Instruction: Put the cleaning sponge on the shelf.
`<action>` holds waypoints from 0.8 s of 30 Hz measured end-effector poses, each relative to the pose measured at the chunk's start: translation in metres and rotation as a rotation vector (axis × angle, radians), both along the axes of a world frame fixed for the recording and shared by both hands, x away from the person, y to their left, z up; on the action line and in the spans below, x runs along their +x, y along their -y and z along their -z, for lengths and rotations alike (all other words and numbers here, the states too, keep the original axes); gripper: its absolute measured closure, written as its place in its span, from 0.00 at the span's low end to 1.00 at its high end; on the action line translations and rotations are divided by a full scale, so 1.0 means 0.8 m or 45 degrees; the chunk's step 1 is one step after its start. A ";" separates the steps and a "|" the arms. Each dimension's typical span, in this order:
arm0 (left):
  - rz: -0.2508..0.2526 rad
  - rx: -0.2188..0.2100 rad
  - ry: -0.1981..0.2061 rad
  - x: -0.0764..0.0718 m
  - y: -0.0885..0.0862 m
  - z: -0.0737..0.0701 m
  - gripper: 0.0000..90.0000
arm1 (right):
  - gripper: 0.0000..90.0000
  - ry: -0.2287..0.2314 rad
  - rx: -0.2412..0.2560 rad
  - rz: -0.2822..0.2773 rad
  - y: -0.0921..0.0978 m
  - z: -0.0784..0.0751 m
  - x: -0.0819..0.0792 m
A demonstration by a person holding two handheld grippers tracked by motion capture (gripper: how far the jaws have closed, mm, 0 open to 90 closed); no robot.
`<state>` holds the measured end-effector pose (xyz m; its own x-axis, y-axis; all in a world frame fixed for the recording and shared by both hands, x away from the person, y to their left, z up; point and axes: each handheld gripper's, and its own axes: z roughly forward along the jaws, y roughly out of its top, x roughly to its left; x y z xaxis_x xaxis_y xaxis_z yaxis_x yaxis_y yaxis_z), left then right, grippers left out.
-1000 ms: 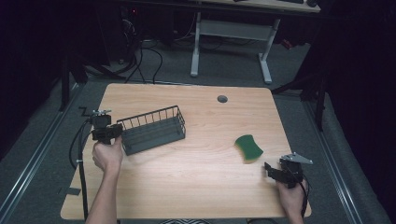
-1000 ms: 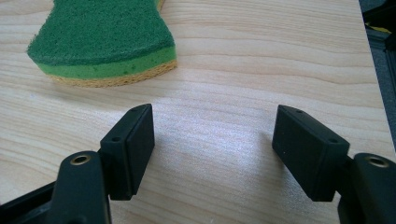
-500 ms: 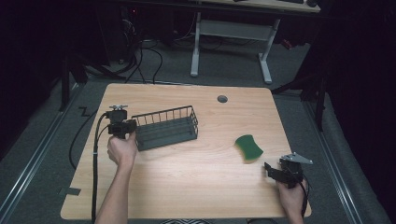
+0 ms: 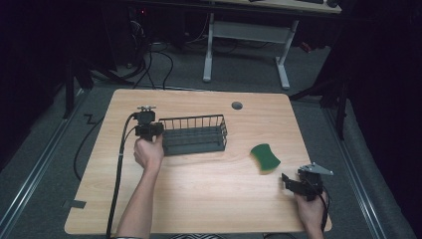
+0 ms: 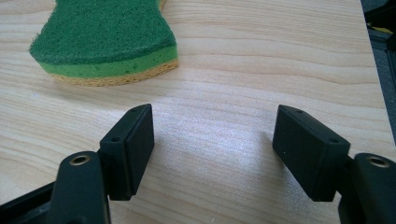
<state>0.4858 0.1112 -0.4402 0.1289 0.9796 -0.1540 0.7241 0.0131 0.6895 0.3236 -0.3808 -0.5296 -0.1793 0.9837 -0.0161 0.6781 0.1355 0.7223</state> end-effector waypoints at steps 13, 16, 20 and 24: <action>0.068 -0.013 0.012 0.008 0.037 0.001 0.93 | 0.33 0.000 0.000 0.000 0.000 0.000 0.000; 0.081 -0.017 0.016 0.008 0.045 0.001 0.93 | 0.33 -0.001 0.001 0.000 0.000 0.000 0.000; 0.101 -0.023 0.019 0.008 0.052 0.002 0.94 | 0.33 -0.001 0.001 0.001 0.000 0.000 0.000; 0.107 -0.024 0.020 0.007 0.056 0.002 0.94 | 0.33 0.001 0.000 0.000 0.000 0.000 0.000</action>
